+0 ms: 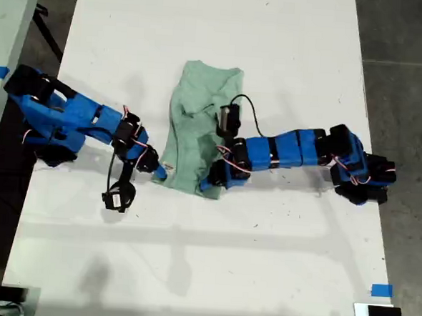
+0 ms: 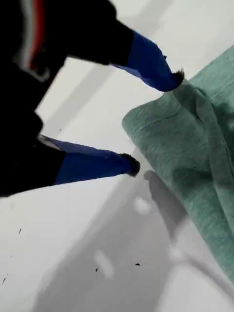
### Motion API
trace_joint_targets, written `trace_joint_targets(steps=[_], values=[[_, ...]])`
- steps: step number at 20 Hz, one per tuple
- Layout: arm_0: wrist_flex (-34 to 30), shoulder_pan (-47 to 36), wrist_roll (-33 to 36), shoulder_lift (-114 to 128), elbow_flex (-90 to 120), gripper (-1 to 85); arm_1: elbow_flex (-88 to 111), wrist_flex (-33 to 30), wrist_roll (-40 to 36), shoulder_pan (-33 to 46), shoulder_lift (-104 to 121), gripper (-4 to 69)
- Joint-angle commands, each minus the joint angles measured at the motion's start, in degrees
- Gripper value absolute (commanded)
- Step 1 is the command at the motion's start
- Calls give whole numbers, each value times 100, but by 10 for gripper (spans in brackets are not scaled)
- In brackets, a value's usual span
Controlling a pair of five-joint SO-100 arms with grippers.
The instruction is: Fold t-shirt
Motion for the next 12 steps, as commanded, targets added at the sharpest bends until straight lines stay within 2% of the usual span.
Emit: trace_joint_targets(steps=[1,3,5,6,7,8,9,12], values=[[-97,-114,-9,-694,-677,301,-431,-237,-132,-18,-132,294],[0,-88,-18,-1283,-1055,301,-571,-255,-176,-18,-571,281],[264,-88,9,-1784,-1494,284,-615,-281,-158,-26,-782,236],[466,-88,35,-1951,-1740,261,-615,-281,-114,-35,-791,151],[563,-79,53,-2057,-1881,174,-615,-272,-62,-35,-791,52],[615,-62,18,-2101,-1942,92,-615,-272,-62,-44,-773,-13],[615,-53,26,-2101,-1960,17,-624,-272,-62,-53,-738,-13],[668,0,26,-2030,-2021,0,-624,-193,-123,-105,-598,-13]])
